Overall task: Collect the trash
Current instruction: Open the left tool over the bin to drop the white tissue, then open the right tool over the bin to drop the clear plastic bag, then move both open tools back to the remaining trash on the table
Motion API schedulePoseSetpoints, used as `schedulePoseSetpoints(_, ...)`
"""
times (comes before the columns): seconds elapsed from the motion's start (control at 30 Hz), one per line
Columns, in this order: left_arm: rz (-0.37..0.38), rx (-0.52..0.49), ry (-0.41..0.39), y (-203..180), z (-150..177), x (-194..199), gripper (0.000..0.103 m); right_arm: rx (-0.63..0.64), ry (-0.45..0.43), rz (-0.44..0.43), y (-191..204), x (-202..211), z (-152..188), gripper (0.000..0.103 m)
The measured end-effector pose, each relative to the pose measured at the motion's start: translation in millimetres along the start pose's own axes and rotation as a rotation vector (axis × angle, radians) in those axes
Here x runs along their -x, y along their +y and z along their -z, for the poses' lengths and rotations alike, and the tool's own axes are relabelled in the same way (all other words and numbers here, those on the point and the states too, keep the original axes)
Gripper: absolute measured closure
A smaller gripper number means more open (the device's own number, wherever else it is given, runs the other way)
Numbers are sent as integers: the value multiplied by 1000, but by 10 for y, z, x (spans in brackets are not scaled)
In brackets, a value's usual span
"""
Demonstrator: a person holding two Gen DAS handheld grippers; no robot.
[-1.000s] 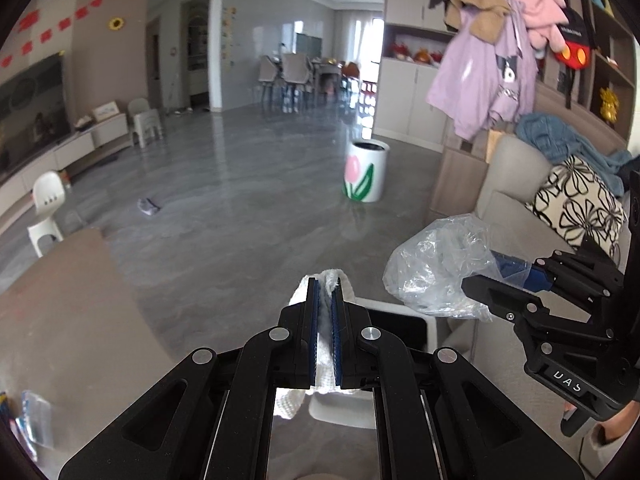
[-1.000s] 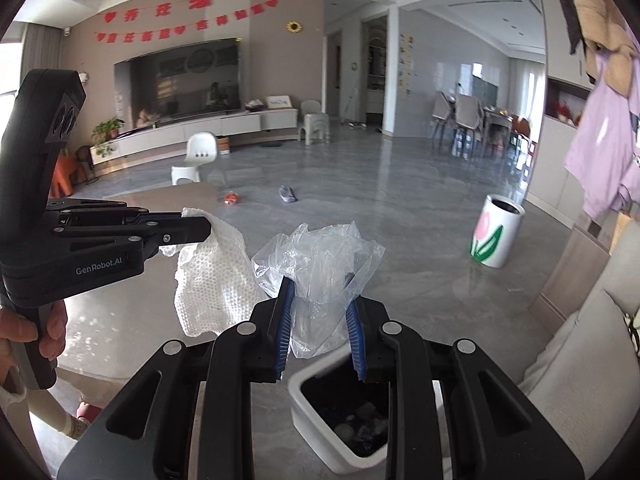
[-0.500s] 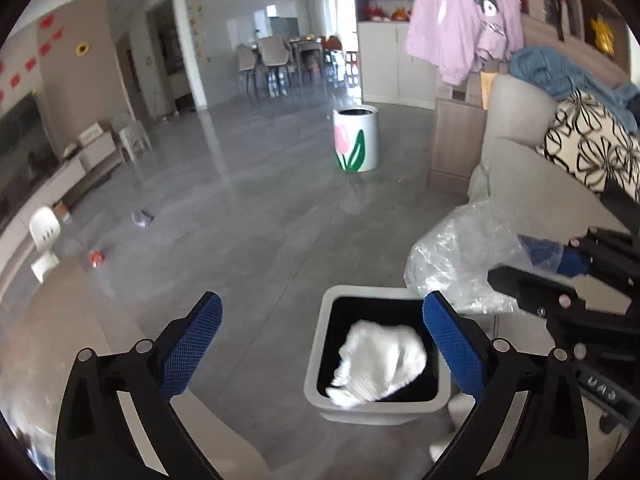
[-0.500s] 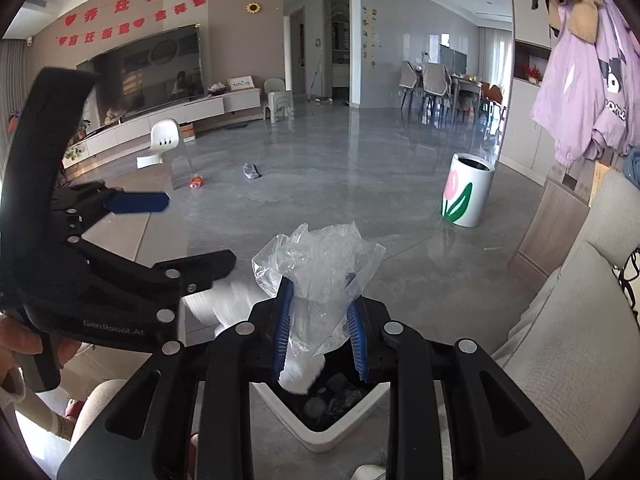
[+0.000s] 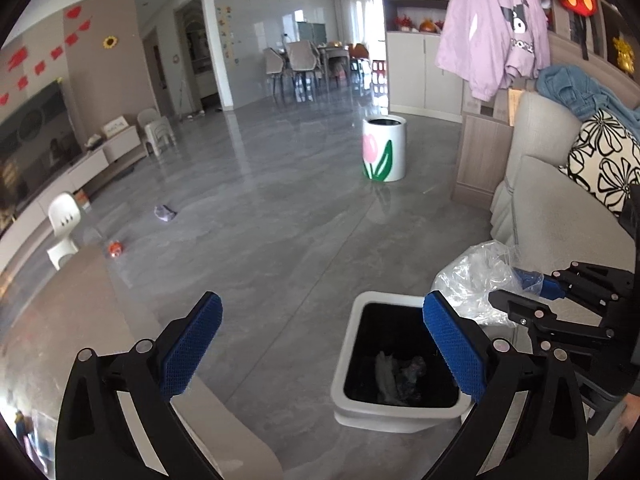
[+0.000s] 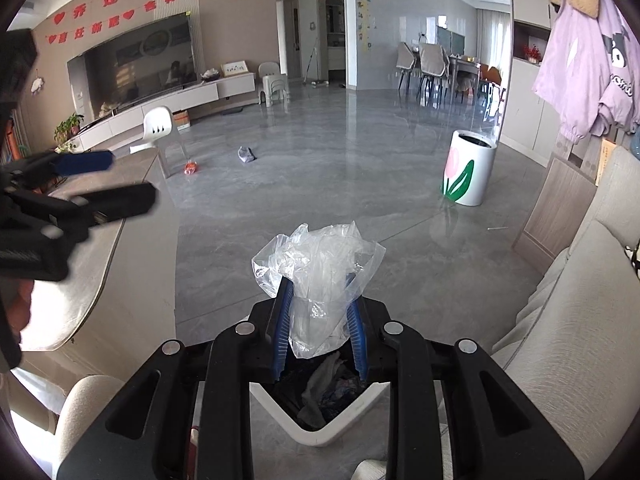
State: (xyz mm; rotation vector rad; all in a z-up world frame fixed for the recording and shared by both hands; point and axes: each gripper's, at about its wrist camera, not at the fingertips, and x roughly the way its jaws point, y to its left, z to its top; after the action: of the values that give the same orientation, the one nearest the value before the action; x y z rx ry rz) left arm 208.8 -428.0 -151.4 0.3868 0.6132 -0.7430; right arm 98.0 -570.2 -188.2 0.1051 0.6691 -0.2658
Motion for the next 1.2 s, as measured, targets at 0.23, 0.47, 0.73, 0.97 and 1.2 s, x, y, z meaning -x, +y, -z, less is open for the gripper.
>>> schedulePoseSetpoints(0.23,-44,64,16,242,24,3,5,31,17,3,22,-217,-9,57)
schedulePoseSetpoints(0.47,-62,60,33,289,88,-44,5,116,86,28,66,-412,59,4)
schedulePoseSetpoints(0.73,-57,81,25,400,198,32,5,138,-1,-13,194,-174,-46,4)
schedulePoseSetpoints(0.97,-119,120,-7,719,349,379,5,154,-69,-94,539,15,-296,4)
schedulePoseSetpoints(1.2,-216,196,11,1169,690,740,5,231,-109,-198,1178,72,-437,4)
